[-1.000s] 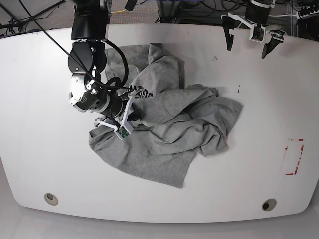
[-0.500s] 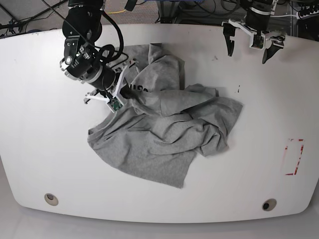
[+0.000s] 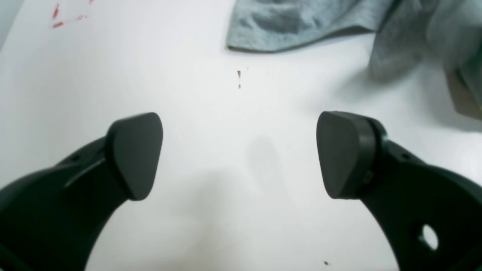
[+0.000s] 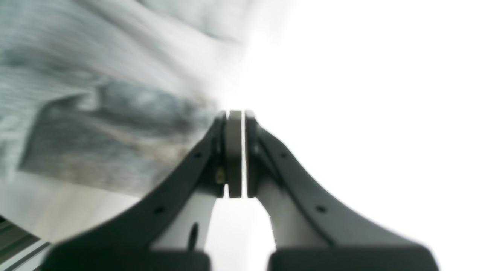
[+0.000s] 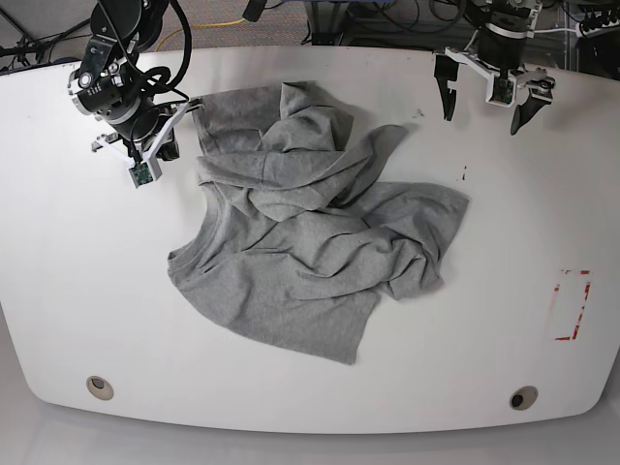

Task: Fold the T-shirt properly
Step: 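Lift the pinched fabric with the right gripper and drag it outward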

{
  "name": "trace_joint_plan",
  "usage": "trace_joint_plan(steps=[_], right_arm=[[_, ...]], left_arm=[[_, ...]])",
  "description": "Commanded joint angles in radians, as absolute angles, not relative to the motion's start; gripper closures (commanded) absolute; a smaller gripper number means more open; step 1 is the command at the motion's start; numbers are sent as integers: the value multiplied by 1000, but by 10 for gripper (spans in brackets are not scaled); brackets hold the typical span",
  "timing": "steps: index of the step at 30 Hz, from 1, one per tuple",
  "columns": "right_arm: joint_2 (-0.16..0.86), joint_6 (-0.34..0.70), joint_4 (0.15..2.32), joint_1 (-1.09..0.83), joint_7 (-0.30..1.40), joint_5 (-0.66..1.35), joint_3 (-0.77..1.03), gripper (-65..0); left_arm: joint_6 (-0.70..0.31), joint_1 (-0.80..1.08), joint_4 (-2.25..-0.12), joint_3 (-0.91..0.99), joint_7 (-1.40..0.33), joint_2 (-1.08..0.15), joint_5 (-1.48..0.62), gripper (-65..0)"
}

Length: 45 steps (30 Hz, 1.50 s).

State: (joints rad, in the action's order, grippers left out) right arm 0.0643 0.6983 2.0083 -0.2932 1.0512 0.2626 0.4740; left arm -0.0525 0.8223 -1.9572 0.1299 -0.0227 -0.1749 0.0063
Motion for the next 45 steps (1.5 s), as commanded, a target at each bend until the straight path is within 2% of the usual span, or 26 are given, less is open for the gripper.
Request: trace_joint_plan(steps=[1, 5, 7, 9, 13, 15, 16, 20, 26, 31, 45], right_arm=[[73, 698, 2025, -302, 1032, 277, 475, -6], [73, 698, 2023, -309, 1032, 277, 478, -8], [65, 698, 2017, -311, 1032, 277, 487, -43], [47, 698, 2002, -305, 1035, 278, 526, -130], [-18, 698, 1971, -217, 1110, 318, 657, -384], [-31, 698, 1949, -170, 1178, 338, 707, -453], [-36, 698, 1937, -140, 1210, 351, 727, -463], [-42, 698, 1871, -36, 1320, 406, 805, -425], [-42, 698, 1722, 81, 1396, 512, 874, -365], [-54, 698, 1586, 120, 1396, 605, 897, -360], [-134, 698, 1402, 214, 1396, 607, 898, -355]], left_arm=[[-50, 831, -1968, 130, 1, -179, 7, -618], [-50, 809, -1968, 130, -1, -179, 7, -618], [-50, 806, -1968, 130, -1, -179, 7, -618], [-50, 805, -1968, 130, -13, -179, 7, -618], [-50, 779, -1971, 130, -84, -179, 7, -618], [-50, 768, -1971, 131, -120, -179, 7, -618], [-50, 765, -1971, 131, -133, -179, 7, -618], [-50, 762, -1972, 131, -151, -179, 7, -618], [-50, 763, -1972, 131, -151, -179, 7, -618], [-50, 763, -1972, 131, -151, -179, 7, -618], [-50, 763, -1971, 134, -153, -179, 7, -618]])
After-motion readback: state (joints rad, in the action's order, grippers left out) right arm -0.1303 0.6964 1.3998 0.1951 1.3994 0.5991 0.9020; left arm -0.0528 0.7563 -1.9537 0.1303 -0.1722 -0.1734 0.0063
